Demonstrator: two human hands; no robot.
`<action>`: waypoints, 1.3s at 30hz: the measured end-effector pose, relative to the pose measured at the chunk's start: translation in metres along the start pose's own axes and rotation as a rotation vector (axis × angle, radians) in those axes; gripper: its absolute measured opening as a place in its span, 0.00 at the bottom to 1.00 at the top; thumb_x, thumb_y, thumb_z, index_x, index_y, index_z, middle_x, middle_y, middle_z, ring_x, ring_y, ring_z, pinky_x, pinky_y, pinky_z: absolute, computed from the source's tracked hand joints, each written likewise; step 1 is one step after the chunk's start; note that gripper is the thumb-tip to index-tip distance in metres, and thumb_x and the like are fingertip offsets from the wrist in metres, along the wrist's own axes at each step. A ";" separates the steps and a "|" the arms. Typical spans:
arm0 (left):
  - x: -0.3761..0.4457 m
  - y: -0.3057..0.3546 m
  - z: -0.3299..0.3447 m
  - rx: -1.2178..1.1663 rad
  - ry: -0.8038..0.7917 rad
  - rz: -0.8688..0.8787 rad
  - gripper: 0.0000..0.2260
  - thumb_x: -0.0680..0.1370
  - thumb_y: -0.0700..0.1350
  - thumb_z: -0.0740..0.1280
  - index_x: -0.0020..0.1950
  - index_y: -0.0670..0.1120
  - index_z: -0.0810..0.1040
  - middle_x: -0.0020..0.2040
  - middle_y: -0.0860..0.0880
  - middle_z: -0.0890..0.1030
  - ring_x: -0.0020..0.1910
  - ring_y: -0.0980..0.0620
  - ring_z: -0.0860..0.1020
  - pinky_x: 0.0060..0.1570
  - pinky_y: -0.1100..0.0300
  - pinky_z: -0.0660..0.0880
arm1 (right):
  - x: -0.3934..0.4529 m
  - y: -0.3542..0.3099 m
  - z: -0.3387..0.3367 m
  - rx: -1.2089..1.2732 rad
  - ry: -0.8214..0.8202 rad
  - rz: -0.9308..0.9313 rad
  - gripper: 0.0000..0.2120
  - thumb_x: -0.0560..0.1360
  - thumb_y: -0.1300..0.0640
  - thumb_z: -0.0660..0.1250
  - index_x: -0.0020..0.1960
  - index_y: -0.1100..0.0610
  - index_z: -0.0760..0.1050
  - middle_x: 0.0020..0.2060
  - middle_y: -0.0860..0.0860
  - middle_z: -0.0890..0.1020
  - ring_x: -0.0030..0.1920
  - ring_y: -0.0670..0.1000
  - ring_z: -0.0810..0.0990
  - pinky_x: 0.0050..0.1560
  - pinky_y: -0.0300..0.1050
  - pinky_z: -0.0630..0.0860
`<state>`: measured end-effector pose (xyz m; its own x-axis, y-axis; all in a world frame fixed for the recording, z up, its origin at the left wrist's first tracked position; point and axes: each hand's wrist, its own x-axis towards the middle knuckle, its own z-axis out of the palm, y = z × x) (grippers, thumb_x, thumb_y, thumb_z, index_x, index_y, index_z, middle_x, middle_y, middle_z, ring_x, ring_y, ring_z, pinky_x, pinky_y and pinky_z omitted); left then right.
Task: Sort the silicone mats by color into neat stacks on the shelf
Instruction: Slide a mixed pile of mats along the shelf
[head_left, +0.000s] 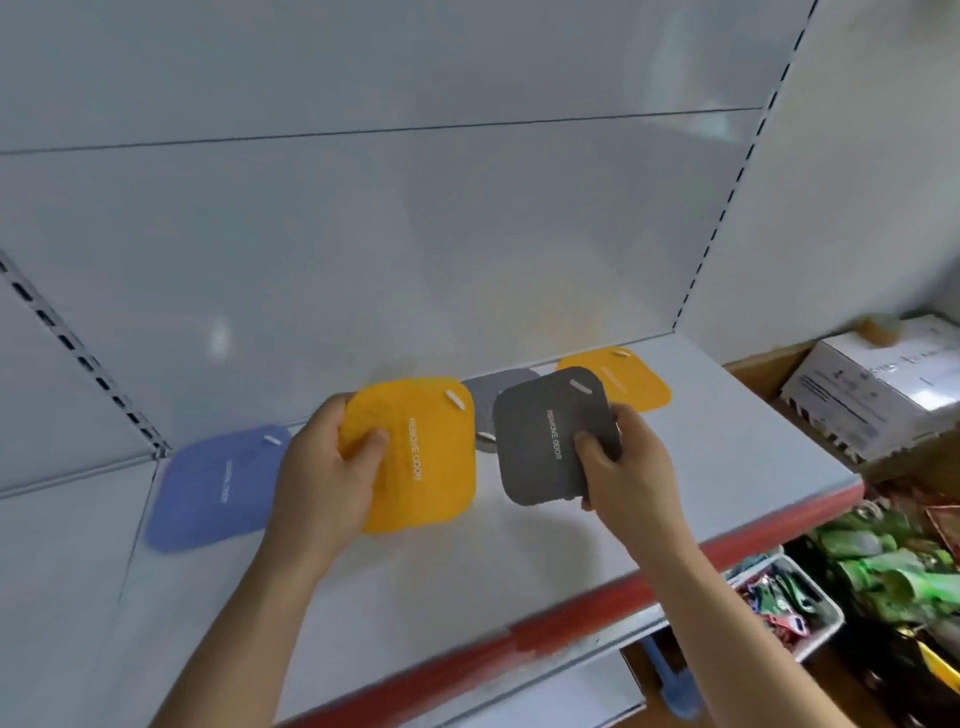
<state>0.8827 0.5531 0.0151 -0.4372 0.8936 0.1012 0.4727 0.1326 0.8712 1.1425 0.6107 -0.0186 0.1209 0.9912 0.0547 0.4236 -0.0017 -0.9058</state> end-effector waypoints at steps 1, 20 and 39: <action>0.007 -0.002 0.000 -0.006 0.005 0.000 0.10 0.82 0.44 0.69 0.63 0.52 0.78 0.56 0.51 0.84 0.55 0.47 0.81 0.58 0.47 0.78 | 0.010 0.000 0.008 0.020 -0.015 0.026 0.08 0.78 0.59 0.64 0.52 0.47 0.75 0.36 0.51 0.83 0.29 0.57 0.81 0.24 0.39 0.73; 0.045 0.020 0.047 -0.016 0.217 -0.113 0.11 0.82 0.46 0.69 0.64 0.52 0.79 0.58 0.53 0.84 0.57 0.48 0.81 0.60 0.44 0.78 | 0.106 0.005 0.058 -0.805 -0.231 -0.331 0.29 0.80 0.42 0.62 0.75 0.54 0.60 0.62 0.52 0.76 0.58 0.57 0.80 0.40 0.47 0.68; 0.059 0.106 0.223 -0.023 0.023 -0.159 0.07 0.81 0.48 0.69 0.59 0.55 0.79 0.51 0.55 0.85 0.51 0.51 0.83 0.51 0.49 0.81 | 0.115 0.106 -0.118 -0.842 -0.310 -0.611 0.19 0.73 0.38 0.59 0.45 0.50 0.81 0.50 0.49 0.82 0.51 0.56 0.82 0.41 0.51 0.81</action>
<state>1.0778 0.7155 0.0062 -0.5227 0.8520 -0.0282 0.3785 0.2616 0.8879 1.3072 0.7092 -0.0583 -0.5018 0.8454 0.1831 0.8292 0.5304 -0.1765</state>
